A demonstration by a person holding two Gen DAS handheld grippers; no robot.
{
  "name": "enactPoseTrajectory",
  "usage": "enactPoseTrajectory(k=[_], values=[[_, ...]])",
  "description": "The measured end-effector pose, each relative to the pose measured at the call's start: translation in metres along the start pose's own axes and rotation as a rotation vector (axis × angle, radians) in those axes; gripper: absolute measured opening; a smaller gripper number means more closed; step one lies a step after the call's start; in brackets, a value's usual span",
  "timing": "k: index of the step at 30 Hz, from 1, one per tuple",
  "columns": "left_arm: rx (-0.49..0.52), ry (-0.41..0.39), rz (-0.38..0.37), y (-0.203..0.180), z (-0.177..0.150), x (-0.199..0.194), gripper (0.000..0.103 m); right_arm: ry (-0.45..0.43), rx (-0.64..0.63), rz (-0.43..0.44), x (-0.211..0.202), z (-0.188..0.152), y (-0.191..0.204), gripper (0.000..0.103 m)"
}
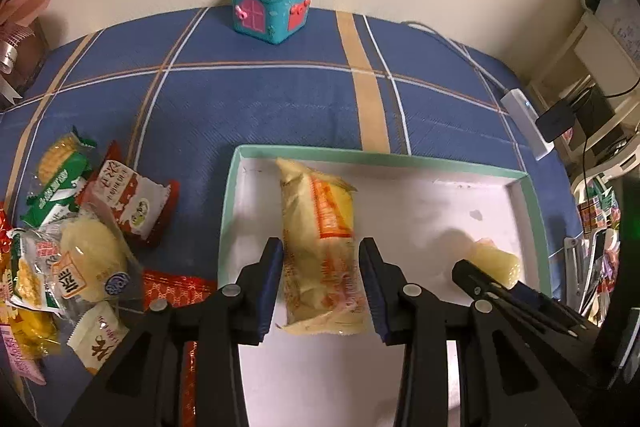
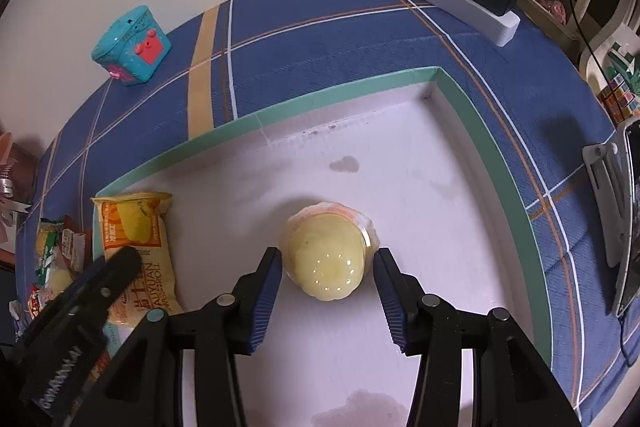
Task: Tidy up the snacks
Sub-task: 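Carry both snacks over the white tray, lower them and open both grippers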
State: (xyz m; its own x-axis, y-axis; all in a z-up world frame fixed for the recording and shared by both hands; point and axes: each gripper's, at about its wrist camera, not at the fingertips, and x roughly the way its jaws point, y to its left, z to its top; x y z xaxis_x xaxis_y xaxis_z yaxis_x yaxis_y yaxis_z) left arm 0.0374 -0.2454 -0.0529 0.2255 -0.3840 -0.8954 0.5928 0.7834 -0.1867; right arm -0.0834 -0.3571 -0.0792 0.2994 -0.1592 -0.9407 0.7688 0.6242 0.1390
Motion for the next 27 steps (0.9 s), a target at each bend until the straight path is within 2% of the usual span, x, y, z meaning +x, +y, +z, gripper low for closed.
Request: enactPoseTrajectory(k=[2,4,6,9,10,11,12,13,15,18,27], values=[[-0.001,-0.003,0.01,0.001,0.001,-0.004,0.046,0.002,0.005,-0.001,0.0,0.0,-0.001,0.051],[-0.004,-0.007,0.026,0.003,0.003,-0.007,0.068,0.005,0.009,0.003,0.0,0.0,-0.003,0.055],[-0.011,-0.014,0.035,0.004,0.005,-0.01,0.071,-0.003,0.014,-0.003,-0.002,0.0,-0.004,0.07],[-0.012,-0.017,0.06,0.006,0.007,-0.013,0.072,-0.008,0.014,-0.005,-0.003,0.001,-0.004,0.071],[-0.015,-0.02,0.07,0.008,0.008,-0.014,0.075,-0.005,0.014,-0.005,-0.002,0.001,-0.004,0.071],[-0.021,-0.019,0.076,0.01,0.008,-0.013,0.078,-0.002,0.014,-0.004,-0.001,0.001,-0.004,0.075],[-0.028,-0.018,0.082,0.011,0.008,-0.012,0.086,0.001,0.013,-0.005,0.001,0.001,-0.004,0.082],[-0.036,-0.019,0.088,0.014,0.008,-0.012,0.09,0.003,0.012,-0.005,0.002,0.0,-0.004,0.087],[-0.053,-0.02,0.104,0.019,0.009,-0.011,0.093,0.006,0.012,-0.004,0.004,0.0,-0.004,0.102],[-0.07,-0.035,0.141,0.027,0.009,-0.012,0.102,0.001,0.011,0.003,0.003,0.0,-0.004,0.103],[-0.088,-0.032,0.186,0.042,0.008,-0.01,0.102,0.021,0.004,-0.002,0.005,-0.002,0.0,0.103]])
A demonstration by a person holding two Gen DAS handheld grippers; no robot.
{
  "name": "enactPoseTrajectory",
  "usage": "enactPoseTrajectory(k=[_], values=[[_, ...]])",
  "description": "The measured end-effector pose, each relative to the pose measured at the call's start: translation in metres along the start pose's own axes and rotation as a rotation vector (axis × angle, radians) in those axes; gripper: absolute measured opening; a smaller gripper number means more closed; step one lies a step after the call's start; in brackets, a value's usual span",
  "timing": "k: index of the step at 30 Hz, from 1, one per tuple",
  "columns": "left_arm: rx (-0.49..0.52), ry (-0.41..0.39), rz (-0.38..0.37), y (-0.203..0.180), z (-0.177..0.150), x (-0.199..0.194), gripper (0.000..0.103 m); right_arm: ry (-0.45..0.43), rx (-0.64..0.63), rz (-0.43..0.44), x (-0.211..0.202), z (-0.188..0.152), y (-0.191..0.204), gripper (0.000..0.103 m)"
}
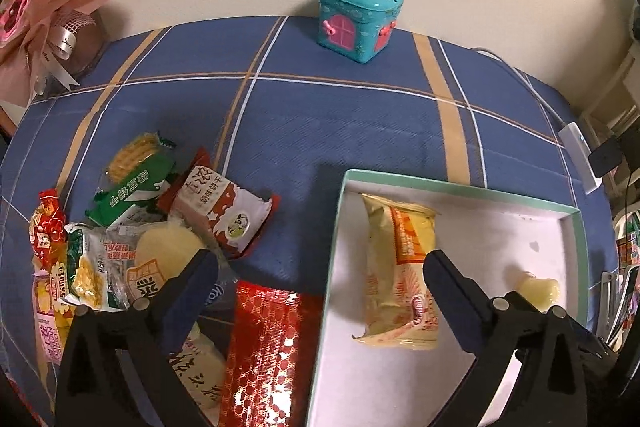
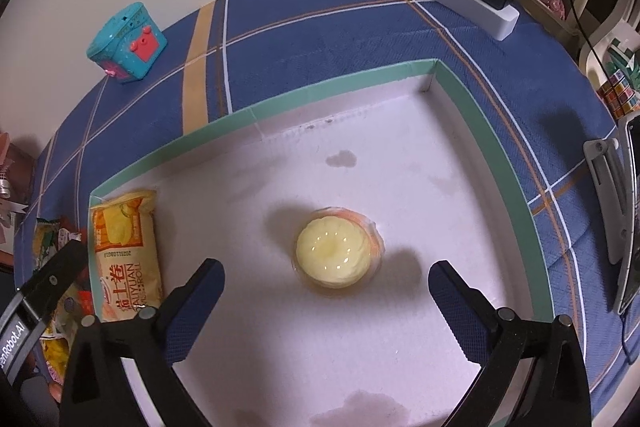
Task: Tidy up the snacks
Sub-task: 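Carry both snacks over the white tray, lower them and open both grippers, then withdraw both tools from the tray back toward the snack pile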
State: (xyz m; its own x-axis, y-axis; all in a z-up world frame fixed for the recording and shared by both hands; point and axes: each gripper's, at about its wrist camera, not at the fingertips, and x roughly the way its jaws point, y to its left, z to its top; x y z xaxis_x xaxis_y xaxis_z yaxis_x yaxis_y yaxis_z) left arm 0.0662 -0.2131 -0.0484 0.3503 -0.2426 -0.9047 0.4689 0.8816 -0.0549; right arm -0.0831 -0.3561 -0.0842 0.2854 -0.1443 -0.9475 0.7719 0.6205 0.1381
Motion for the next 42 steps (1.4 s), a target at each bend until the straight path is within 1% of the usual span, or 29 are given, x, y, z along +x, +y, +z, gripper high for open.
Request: enactPoseTrajectory(k=[8,14,18,25,35,42], values=[[0.007,0.041,0.036,0.009,-0.004,-0.002,0.102,0.01,-0.018,0.009,-0.008,-0.008,0.009,0.103],[0.005,0.035,0.09,0.028,-0.01,-0.021,0.102,-0.001,-0.029,0.006,-0.019,-0.016,0.011,0.103],[-0.009,0.039,0.121,0.044,-0.022,-0.035,0.102,-0.01,-0.041,-0.005,-0.027,-0.022,0.012,0.103],[-0.02,0.058,0.159,0.065,-0.045,-0.054,0.102,-0.011,-0.069,0.018,-0.043,-0.043,0.022,0.103],[-0.034,0.05,0.152,0.083,-0.065,-0.076,0.102,-0.043,-0.094,0.091,-0.072,-0.068,0.04,0.103],[-0.073,0.043,0.151,0.103,-0.071,-0.084,0.102,-0.067,-0.124,0.138,-0.086,-0.083,0.055,0.103]])
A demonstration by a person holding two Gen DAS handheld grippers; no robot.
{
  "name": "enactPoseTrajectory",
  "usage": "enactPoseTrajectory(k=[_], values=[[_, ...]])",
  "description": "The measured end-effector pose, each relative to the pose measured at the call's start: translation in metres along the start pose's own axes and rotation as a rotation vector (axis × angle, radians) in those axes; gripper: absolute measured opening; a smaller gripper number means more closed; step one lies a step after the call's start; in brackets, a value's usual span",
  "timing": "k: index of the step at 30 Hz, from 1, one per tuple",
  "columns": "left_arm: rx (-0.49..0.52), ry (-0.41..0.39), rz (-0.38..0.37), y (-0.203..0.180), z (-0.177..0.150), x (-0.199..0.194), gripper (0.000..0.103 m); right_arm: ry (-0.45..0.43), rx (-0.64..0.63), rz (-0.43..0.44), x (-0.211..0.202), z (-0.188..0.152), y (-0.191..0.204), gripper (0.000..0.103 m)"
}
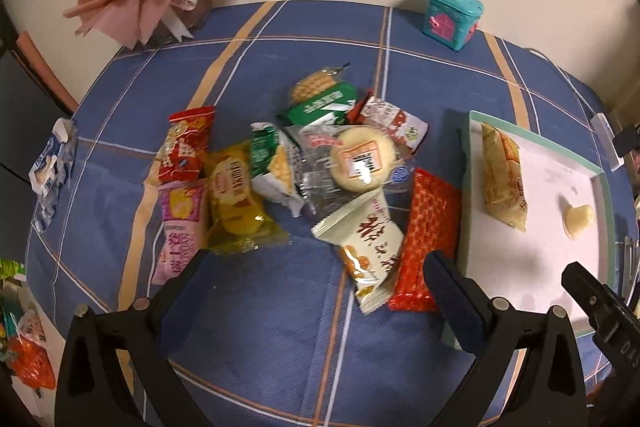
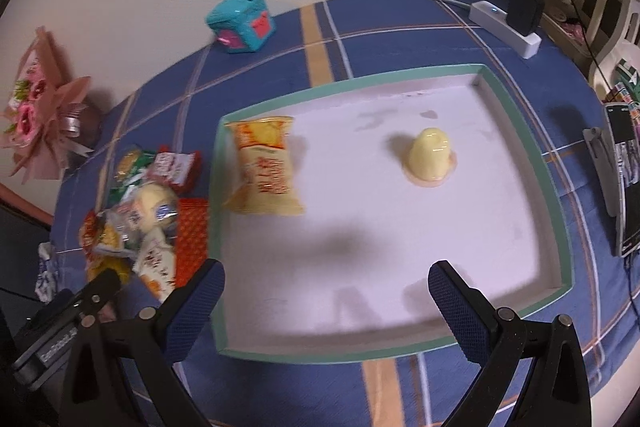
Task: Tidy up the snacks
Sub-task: 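Withdraw both tools from the tray back toward the snack pile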
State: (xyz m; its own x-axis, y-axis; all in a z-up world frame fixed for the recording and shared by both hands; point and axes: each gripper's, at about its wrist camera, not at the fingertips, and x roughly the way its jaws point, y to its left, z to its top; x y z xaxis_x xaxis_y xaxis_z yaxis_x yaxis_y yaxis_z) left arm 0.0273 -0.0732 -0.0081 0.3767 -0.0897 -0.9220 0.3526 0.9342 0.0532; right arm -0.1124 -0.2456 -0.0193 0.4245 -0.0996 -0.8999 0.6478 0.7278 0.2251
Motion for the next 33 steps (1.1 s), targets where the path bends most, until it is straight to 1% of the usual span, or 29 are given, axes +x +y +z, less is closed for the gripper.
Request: enactPoseTrajectory(k=[3,7,12,16,19,22,25,29,31,33], values=[[-0.027,0.004,0.003,0.012,0.002,0.001,0.102,0.003,-0.028,-0.02,0.003,-0.002,0.011,0.103],[-0.084,0.002,0.018,0.036,0.007,0.004,0.102,0.014,-0.05,-0.009,0.009,-0.003,0.025,0.102],[-0.205,0.007,0.036,0.084,0.013,0.007,0.102,0.015,-0.126,0.006,0.015,-0.003,0.058,0.102],[-0.302,0.014,0.047,0.125,0.014,0.011,0.102,0.024,-0.184,0.039,0.02,-0.006,0.087,0.102],[-0.354,0.021,0.05,0.146,0.013,0.013,0.102,0.029,-0.23,0.066,0.024,-0.009,0.108,0.102],[-0.383,0.025,0.049,0.16,0.013,0.017,0.102,0.018,-0.275,0.084,0.025,-0.011,0.13,0.102],[-0.395,0.027,0.052,0.169,0.012,0.019,0.102,0.017,-0.309,0.121,0.027,-0.014,0.148,0.102],[-0.399,0.037,0.056,0.175,0.012,0.023,0.102,0.027,-0.347,0.128,0.035,-0.017,0.166,0.102],[-0.393,0.058,0.055,0.175,0.012,0.03,0.102,0.039,-0.362,0.126,0.043,-0.02,0.172,0.098],[-0.386,0.082,0.049,0.173,0.012,0.038,0.102,0.06,-0.375,0.118,0.052,-0.022,0.174,0.092]])
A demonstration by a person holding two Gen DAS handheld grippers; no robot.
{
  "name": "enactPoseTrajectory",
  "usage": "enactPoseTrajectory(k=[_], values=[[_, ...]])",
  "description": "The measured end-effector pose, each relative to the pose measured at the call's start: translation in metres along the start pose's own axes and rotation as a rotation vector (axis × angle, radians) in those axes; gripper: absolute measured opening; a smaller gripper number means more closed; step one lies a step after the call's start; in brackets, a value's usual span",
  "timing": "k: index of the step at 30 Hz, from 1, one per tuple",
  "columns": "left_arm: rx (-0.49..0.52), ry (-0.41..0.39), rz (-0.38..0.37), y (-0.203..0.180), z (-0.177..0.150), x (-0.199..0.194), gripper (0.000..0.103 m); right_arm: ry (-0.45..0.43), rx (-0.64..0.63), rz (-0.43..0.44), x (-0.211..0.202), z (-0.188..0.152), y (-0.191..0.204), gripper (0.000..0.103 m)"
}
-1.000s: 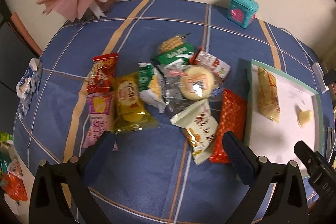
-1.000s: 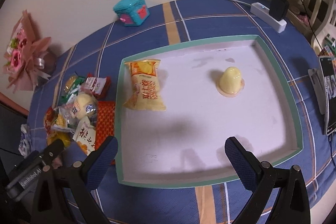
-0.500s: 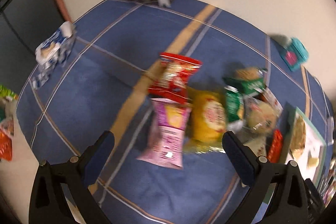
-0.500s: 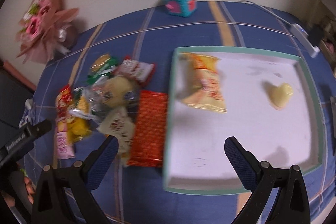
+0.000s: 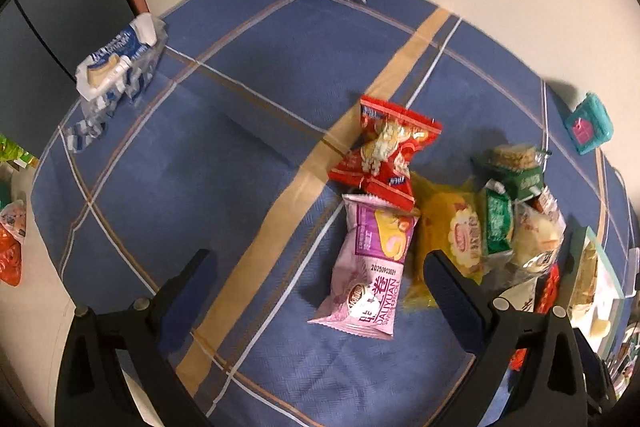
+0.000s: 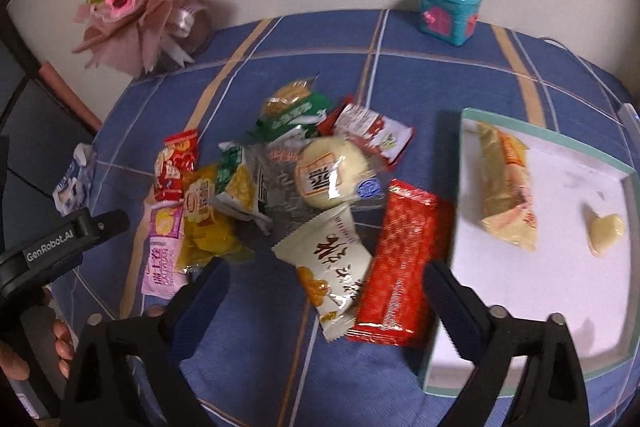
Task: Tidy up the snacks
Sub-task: 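Withdraw both tools from the tray back toward the snack pile, then grasp the pink Swiss-roll bag with the left gripper while the right grasps the white pastry bag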
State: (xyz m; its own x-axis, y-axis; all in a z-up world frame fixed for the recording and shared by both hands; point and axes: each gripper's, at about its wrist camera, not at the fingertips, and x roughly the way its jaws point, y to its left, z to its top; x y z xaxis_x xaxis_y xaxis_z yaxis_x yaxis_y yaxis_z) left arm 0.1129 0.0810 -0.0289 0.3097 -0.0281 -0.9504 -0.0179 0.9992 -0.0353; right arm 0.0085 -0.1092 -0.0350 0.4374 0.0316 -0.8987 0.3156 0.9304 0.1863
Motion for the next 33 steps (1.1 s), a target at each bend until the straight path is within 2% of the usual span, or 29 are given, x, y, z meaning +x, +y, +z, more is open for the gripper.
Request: enactPoseTrajectory(k=[2,6,11,19,26,30,33], values=[[0.006,0.022,0.0,-0.003,0.0,0.008,0.102,0.028,-0.008,-0.003,0.012,-0.002,0.001,0.089],[0.025,0.074,-0.002,-0.011,0.0,0.026,0.102,0.077,-0.02,-0.008,0.031,-0.004,0.0,0.076],[0.027,0.116,-0.007,-0.016,-0.001,0.041,0.102,0.078,-0.043,-0.022,0.039,-0.002,0.001,0.07],[0.025,0.132,-0.003,-0.019,0.003,0.05,0.102,0.059,-0.089,0.011,0.045,0.005,0.009,0.068],[0.034,0.135,0.001,-0.02,0.007,0.052,0.102,0.07,-0.096,-0.013,0.052,0.002,0.004,0.068],[0.046,0.137,0.001,-0.026,0.007,0.053,0.101,0.094,-0.106,-0.022,0.054,-0.001,0.004,0.068],[0.051,0.138,0.001,-0.033,0.004,0.053,0.1,0.125,-0.087,0.008,0.055,0.0,0.006,0.068]])
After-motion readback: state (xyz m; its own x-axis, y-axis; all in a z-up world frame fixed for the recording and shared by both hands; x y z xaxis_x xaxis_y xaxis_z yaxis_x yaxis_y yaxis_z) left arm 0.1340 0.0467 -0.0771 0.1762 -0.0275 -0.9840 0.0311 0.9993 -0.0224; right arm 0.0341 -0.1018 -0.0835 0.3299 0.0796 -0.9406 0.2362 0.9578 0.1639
